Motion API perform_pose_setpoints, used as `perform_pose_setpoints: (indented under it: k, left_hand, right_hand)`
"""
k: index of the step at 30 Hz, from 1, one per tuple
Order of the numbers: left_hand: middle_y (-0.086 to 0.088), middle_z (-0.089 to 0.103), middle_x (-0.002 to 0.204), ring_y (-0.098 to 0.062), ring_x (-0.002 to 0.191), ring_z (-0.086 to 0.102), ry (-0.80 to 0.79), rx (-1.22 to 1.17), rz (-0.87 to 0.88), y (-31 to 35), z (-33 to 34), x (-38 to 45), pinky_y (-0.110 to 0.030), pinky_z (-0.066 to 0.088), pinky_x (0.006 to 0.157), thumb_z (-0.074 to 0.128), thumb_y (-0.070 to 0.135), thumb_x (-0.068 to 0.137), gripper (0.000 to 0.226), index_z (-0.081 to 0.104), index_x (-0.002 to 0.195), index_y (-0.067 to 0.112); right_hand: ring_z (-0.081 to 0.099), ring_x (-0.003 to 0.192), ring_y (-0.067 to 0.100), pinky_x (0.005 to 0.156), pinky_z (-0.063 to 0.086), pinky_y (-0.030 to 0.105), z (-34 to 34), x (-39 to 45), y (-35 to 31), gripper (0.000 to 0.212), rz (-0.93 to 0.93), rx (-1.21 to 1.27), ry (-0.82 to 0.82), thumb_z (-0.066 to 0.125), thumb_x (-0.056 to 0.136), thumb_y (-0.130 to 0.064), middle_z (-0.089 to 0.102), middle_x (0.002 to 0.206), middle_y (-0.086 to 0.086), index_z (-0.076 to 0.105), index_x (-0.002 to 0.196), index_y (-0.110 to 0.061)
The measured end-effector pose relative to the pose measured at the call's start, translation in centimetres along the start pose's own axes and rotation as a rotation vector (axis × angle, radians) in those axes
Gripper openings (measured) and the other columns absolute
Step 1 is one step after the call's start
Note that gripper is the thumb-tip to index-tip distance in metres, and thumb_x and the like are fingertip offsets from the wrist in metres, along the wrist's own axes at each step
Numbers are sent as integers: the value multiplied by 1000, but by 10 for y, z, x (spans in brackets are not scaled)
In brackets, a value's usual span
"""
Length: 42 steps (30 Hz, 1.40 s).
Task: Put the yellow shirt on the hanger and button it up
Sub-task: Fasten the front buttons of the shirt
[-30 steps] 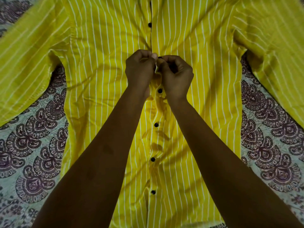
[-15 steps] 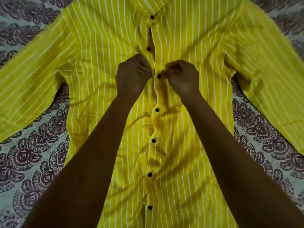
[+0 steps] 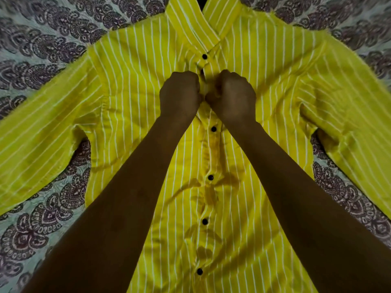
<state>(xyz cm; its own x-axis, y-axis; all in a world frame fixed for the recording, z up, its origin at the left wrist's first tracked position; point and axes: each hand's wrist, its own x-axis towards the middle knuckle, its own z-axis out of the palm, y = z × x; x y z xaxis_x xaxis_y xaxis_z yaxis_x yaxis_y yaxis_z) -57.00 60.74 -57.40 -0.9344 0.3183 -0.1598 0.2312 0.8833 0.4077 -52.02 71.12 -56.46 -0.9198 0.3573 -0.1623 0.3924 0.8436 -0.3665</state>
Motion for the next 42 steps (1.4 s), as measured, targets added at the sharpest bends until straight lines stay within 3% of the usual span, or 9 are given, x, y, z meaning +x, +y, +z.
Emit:
perform_pose_setpoints:
  k: [3, 10, 14, 17, 21, 29, 34, 37, 42]
  left_hand:
    - [-14, 65, 106, -35, 103, 59, -20, 91, -26, 2, 2, 3, -40, 46, 77, 54, 15, 81, 21, 66, 98, 9]
    - [-10, 69, 94, -28, 95, 62, 53, -173, -114, 0, 0, 2, -34, 47, 79, 60, 15, 76, 13, 69, 84, 10]
    - [-6, 70, 87, -21, 86, 65, 87, -361, -170, 10, -1, -1, -29, 45, 78, 64, 14, 73, 7, 69, 76, 11]
    - [-7, 71, 82, -19, 81, 65, 98, -520, -213, 21, -4, -3, -27, 48, 79, 65, 12, 72, 8, 70, 76, 8]
    - [-3, 67, 64, -23, 71, 68, 77, -693, -272, 25, -7, -9, -43, 55, 77, 64, 15, 68, 9, 70, 73, 10]
    - [-6, 68, 64, -25, 69, 68, 123, -753, -304, 31, -13, -13, -46, 56, 74, 61, 20, 62, 11, 69, 67, 15]
    - [-7, 70, 69, -25, 71, 69, 102, -737, -320, 30, -15, -13, -43, 57, 75, 62, 20, 64, 8, 69, 67, 16]
    - [-4, 71, 76, -19, 77, 67, 156, -574, -283, 33, -16, -16, -27, 52, 73, 65, 17, 70, 6, 70, 73, 14]
    - [-1, 70, 78, -14, 78, 65, 224, -513, -237, 42, -19, -20, -21, 45, 68, 64, 16, 73, 6, 69, 74, 13]
  right_hand:
    - [56, 104, 30, 67, 31, 31, -2, 1, -4, 41, -5, -93, -71, 61, 85, -37, 55, 116, 12, 52, 112, -7]
    - [59, 98, 34, 66, 30, 30, -7, 10, -11, 15, -95, -194, -6, 51, 88, -12, 62, 105, 16, 62, 98, -7]
    - [60, 66, 24, 58, 44, 34, -5, 12, 2, 22, 285, 599, 34, 69, 70, -30, 61, 61, 9, 64, 59, -12]
    - [54, 60, 21, 62, 46, 40, -3, 4, 5, 20, 418, 1006, 38, 64, 63, -25, 55, 54, 6, 60, 45, -18]
    - [52, 65, 22, 63, 43, 37, -2, -3, 6, 19, 427, 1138, 35, 59, 65, -22, 58, 64, 14, 65, 47, -20]
    - [48, 69, 19, 65, 40, 36, 4, -8, 9, 24, 369, 1208, 74, 61, 78, -10, 58, 64, 8, 68, 59, -22]
    - [50, 63, 16, 63, 44, 31, 1, -13, 6, 26, 375, 1278, 67, 59, 83, -4, 59, 55, -2, 69, 66, -21]
    - [59, 70, 18, 71, 47, 38, 4, -13, 6, 17, 316, 1222, 147, 59, 78, -9, 65, 67, 2, 71, 71, -21]
    - [62, 75, 16, 75, 49, 36, 10, -14, 7, 16, 241, 1146, 200, 59, 81, -5, 67, 77, 7, 72, 89, 0]
